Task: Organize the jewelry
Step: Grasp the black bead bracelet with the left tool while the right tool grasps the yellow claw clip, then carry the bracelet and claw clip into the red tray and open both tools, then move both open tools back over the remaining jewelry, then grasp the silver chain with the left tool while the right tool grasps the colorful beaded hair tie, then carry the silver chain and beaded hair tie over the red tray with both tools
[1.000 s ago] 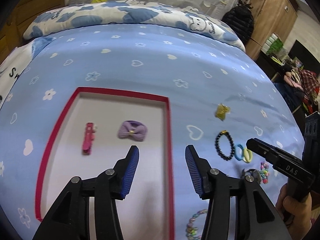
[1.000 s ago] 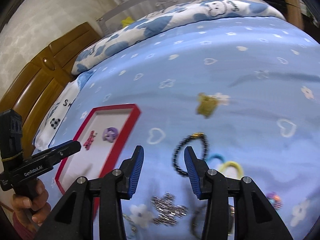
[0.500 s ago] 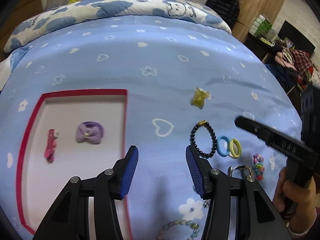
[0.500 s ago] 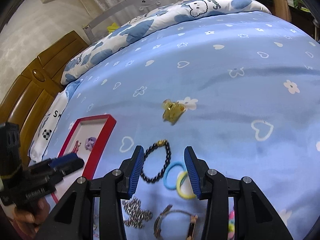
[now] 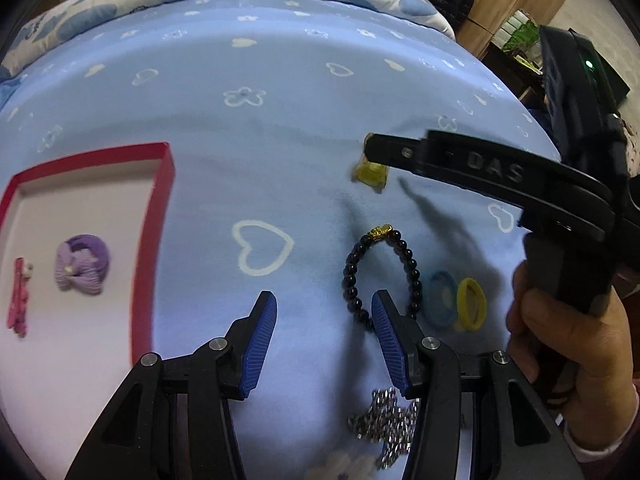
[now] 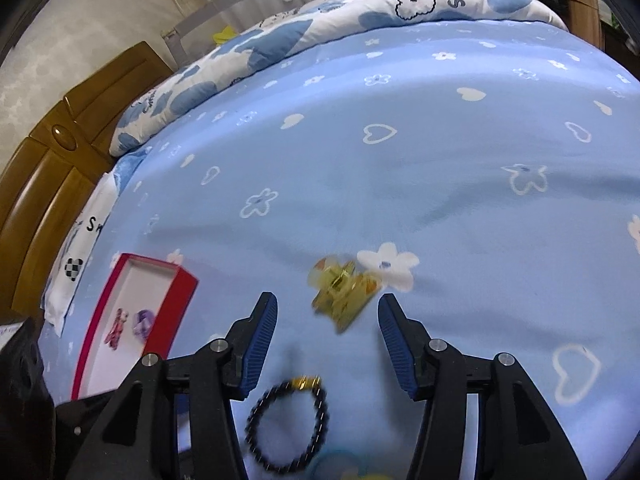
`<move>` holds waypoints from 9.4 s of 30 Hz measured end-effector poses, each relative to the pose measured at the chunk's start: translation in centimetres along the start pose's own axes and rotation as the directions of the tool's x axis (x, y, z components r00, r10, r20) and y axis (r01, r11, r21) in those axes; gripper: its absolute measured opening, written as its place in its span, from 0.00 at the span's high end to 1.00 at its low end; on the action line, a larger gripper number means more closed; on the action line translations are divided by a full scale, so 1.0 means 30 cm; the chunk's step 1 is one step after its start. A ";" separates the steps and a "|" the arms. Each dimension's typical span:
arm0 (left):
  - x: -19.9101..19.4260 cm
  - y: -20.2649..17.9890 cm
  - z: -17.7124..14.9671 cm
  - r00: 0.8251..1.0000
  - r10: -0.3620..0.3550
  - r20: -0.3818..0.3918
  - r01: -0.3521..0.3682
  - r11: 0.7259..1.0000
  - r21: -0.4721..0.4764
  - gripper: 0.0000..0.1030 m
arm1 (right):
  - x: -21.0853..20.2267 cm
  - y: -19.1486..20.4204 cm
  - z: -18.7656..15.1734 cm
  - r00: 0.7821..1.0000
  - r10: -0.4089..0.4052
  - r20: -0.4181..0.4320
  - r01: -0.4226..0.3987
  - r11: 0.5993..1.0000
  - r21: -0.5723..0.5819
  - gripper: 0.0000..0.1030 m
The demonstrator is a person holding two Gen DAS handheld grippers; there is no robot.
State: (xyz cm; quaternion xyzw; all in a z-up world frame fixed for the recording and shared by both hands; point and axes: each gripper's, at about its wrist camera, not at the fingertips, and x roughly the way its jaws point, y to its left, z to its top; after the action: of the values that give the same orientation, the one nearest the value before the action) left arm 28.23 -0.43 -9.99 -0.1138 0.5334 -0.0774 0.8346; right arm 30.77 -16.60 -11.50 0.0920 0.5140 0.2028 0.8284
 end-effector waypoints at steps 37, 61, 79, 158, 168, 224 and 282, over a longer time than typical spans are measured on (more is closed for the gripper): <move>-0.289 0.017 -0.093 0.977 -0.027 0.211 0.016 0.998 0.055 0.94 | -0.310 0.036 -0.207 0.990 0.080 0.112 -0.087 0.995 0.054 0.71; -0.585 0.260 -0.294 0.955 0.028 0.297 0.003 0.994 -0.106 0.94 | -0.299 0.339 -0.297 0.983 0.178 0.053 -0.173 0.981 -0.092 0.71; -0.606 0.422 -0.303 0.953 0.091 0.289 -0.030 0.977 -0.210 0.94 | -0.181 0.562 -0.289 0.971 0.237 -0.028 -0.238 0.950 -0.201 0.71; -0.617 0.339 -0.393 0.970 0.080 0.231 -0.034 0.980 -0.196 0.55 | -0.345 0.378 -0.360 0.987 0.154 0.042 -0.147 0.980 -0.134 0.50; -0.621 0.230 -0.410 0.975 0.036 0.217 -0.012 0.994 -0.110 0.54 | -0.489 0.206 -0.421 0.990 0.085 0.116 -0.080 0.996 -0.048 0.49; -0.043 -0.178 -0.240 0.999 0.027 0.029 -0.033 0.971 0.238 0.85 | -0.379 -0.168 -0.501 0.981 -0.185 0.067 0.183 0.983 0.033 0.88; -0.627 0.393 -0.413 0.949 0.079 0.305 -0.038 0.990 -0.139 0.85 | -0.242 0.593 -0.391 0.957 0.290 -0.025 -0.289 0.934 -0.212 0.88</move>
State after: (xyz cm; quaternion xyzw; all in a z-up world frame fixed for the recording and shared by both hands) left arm 9.19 14.30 -1.80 -0.1636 0.4030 0.0016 0.9005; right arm 13.23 -4.37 -4.50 0.0778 0.4675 0.3762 0.7962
